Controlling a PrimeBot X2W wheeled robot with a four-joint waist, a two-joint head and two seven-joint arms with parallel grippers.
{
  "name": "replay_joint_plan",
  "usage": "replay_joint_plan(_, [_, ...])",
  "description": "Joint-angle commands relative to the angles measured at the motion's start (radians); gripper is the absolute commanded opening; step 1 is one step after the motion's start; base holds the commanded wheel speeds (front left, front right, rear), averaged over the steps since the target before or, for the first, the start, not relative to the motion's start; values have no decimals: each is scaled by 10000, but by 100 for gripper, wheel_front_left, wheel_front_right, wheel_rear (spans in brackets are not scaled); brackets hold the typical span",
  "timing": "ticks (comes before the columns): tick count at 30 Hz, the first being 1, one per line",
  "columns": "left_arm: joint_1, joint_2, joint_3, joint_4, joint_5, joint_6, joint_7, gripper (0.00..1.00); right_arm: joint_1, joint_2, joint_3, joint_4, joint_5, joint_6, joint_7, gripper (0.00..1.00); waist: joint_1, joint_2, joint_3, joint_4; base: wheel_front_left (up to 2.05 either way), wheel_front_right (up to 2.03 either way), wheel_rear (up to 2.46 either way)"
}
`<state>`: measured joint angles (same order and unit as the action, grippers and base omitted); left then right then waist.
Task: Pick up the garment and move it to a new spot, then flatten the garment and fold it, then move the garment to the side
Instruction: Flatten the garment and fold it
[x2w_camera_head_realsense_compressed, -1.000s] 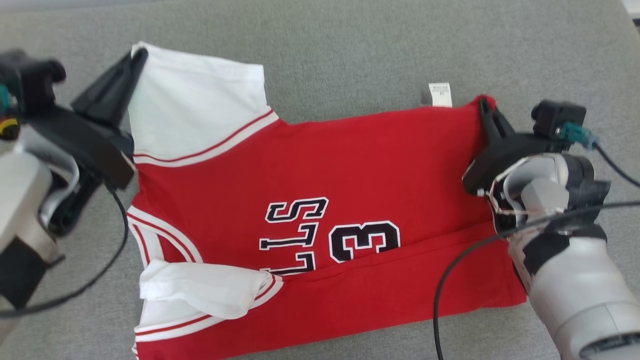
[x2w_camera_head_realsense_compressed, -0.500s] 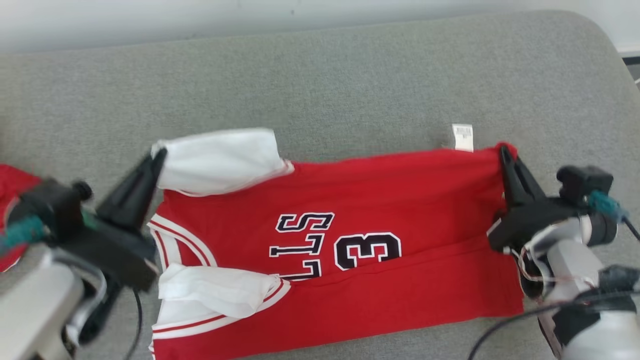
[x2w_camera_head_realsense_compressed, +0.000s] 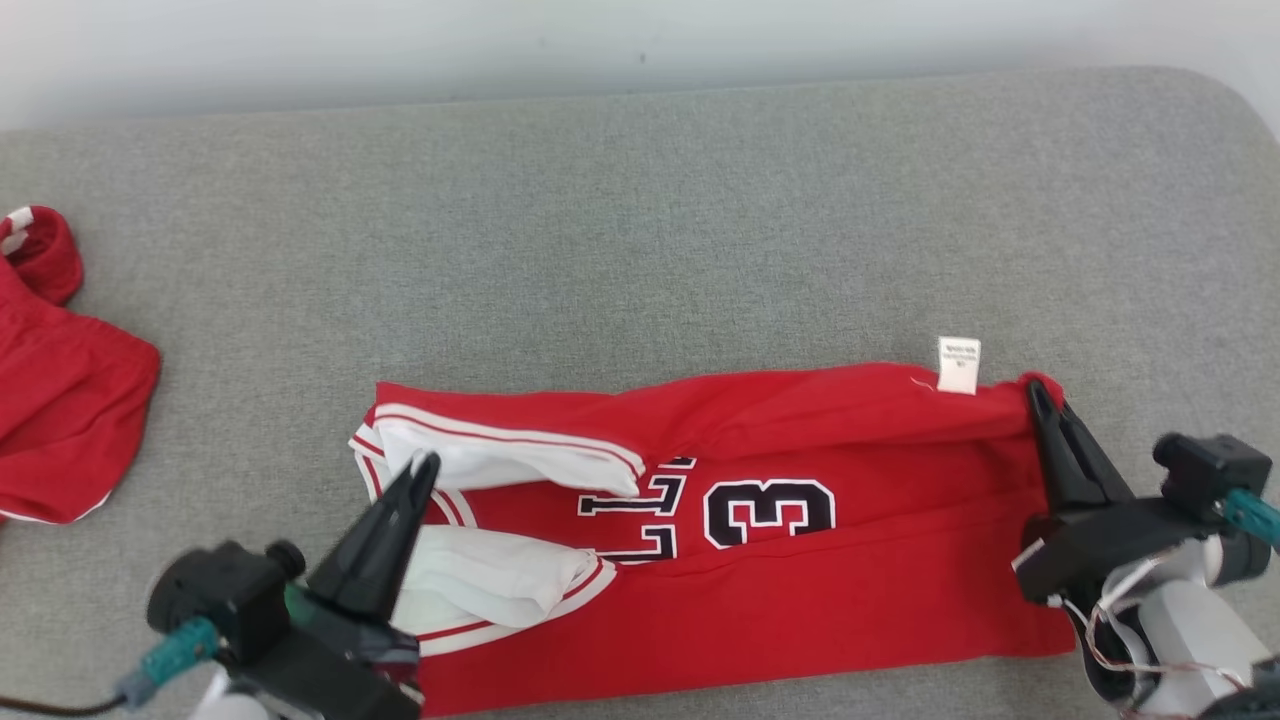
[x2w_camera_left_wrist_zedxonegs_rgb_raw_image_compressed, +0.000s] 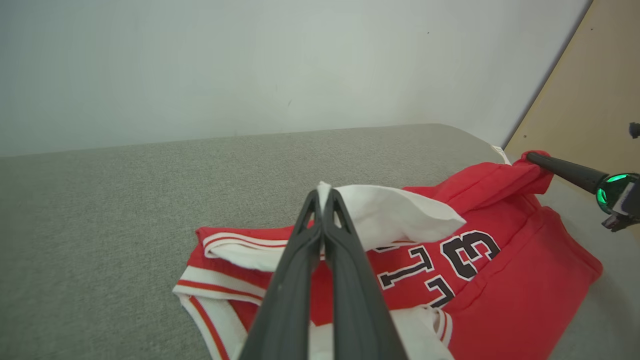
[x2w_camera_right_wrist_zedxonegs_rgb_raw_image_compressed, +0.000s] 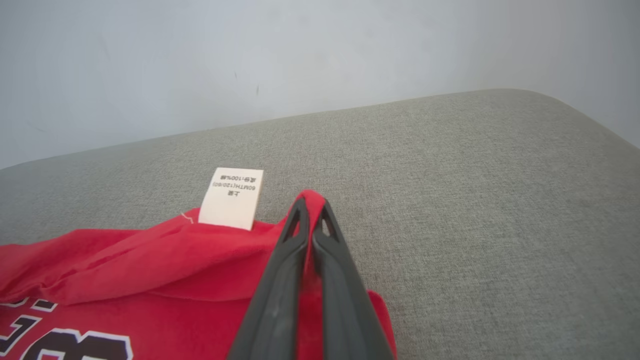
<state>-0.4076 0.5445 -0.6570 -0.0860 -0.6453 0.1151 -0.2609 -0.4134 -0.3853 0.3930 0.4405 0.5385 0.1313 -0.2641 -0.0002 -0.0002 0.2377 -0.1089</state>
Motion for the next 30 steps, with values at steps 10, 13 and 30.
replay_joint_plan(10, [1755,-1092,1241,232,714,-489,-54,0,1011,-457,-32,-656,380,-9,-11,0,2,2,-286,131,0,0,0])
replay_joint_plan(13, [2271,-1492,1739,400,1002,-816,-54,0,1380,-582,-263,-874,485,-9,-11,0,2,2,-400,190,0,0,0])
replay_joint_plan(30, [2957,-2769,3101,1861,1900,-1904,-55,13,1839,-657,-197,-962,716,-9,-11,96,2,2,-495,261,0,0,0])
